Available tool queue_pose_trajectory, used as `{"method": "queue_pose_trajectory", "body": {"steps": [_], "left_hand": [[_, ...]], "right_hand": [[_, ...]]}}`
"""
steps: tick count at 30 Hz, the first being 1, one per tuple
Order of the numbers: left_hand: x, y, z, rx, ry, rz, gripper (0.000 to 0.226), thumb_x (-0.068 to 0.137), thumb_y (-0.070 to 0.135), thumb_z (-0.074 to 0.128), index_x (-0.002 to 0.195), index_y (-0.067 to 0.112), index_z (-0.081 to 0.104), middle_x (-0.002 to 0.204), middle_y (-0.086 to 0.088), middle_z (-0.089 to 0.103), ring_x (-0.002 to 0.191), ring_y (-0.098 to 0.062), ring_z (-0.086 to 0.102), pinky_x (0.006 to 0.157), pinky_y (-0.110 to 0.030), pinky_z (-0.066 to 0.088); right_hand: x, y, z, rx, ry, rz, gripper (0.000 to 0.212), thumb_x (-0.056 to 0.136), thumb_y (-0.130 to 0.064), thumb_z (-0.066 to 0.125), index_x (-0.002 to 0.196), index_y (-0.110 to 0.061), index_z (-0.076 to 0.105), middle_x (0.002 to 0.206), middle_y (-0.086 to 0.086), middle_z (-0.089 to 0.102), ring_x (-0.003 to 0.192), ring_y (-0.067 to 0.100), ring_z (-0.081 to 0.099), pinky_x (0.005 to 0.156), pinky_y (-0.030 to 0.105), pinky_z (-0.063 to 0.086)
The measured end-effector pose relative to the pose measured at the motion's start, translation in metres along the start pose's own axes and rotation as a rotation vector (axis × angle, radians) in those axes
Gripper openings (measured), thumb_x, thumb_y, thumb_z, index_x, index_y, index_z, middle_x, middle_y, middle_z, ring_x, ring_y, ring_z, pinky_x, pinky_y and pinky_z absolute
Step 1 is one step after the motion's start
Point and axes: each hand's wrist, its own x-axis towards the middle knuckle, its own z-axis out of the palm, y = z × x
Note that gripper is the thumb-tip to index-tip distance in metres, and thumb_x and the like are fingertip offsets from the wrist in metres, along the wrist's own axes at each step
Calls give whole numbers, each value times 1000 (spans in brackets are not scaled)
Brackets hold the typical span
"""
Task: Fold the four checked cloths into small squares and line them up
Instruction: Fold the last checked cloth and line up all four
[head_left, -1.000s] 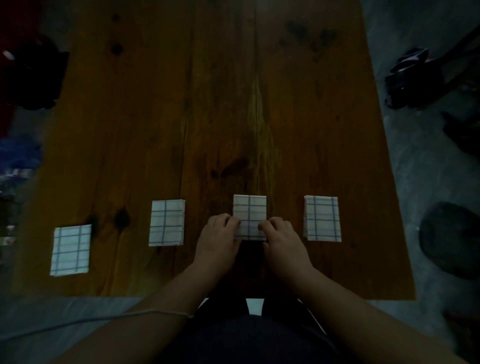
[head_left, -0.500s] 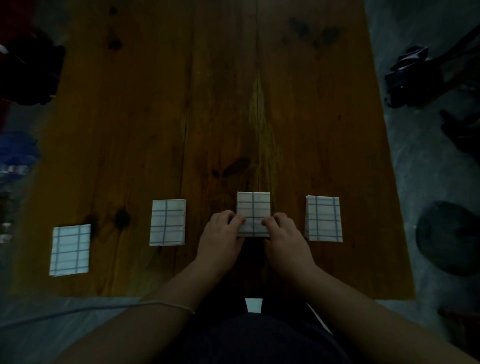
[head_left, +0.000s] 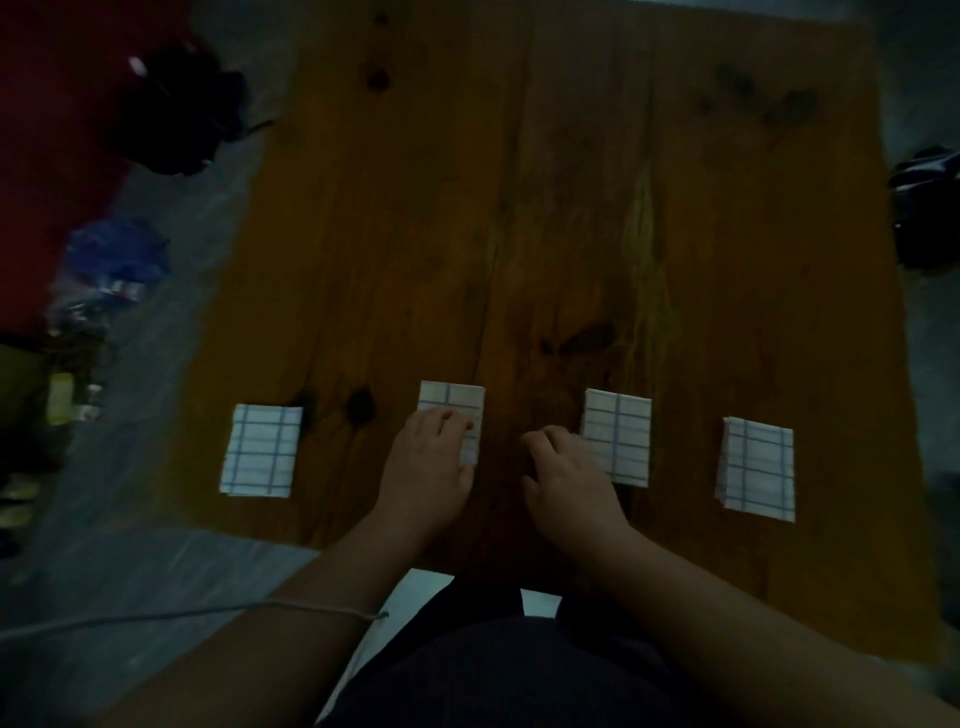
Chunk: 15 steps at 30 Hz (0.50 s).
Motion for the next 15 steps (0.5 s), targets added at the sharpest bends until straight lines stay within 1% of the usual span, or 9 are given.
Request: {"method": "queue_pose_trajectory", "body": {"steps": [4,7,9,11,13,15], "left_hand": [[-5,-29,-1,40,-45,-10,62,84,41,69,137,28,41,148,-2,36,140,-21,27,116,-41,31],[-6,-43,0,54,-81,-14,67,82,42,71,138,31,36,151,-3,30,143,-23,23,117,-45,30],[-5,-48,1,53,-85,-7,65,83,38,71,138,31,37,151,-3,31,143,-23,23,117,-44,28],[-2,-49,2,37,-77,21,61,85,33,71,137,29,40,149,-3,34,142,-23,26,115,-43,31],[2,-49,2,17,-58,44,57,86,28,70,137,26,43,147,-3,39,139,-21,29,113,-41,34],[7,-46,3,11,-53,57,55,87,28,69,137,25,45,146,-2,40,139,-21,30,113,-40,33]], "right_hand": [[13,-22,9,-19,-26,-31,56,96,-33,58,147,-31,33,154,0,34,138,19,36,111,36,39],[22,-32,15,-28,-31,-56,55,96,-36,58,145,-32,34,152,-1,36,137,18,36,112,37,37],[27,-35,18,-35,-27,-67,55,95,-39,58,144,-31,36,149,0,38,134,18,37,111,37,38],[29,-37,20,-57,-30,-70,56,93,-42,60,142,-30,37,147,1,40,133,20,38,110,37,38],[30,-37,21,-86,-36,-81,59,91,-43,62,142,-28,37,147,2,40,133,21,37,110,38,38],[29,-36,22,-90,-31,-72,61,90,-42,62,143,-27,36,147,3,39,134,22,36,112,40,37]]}}
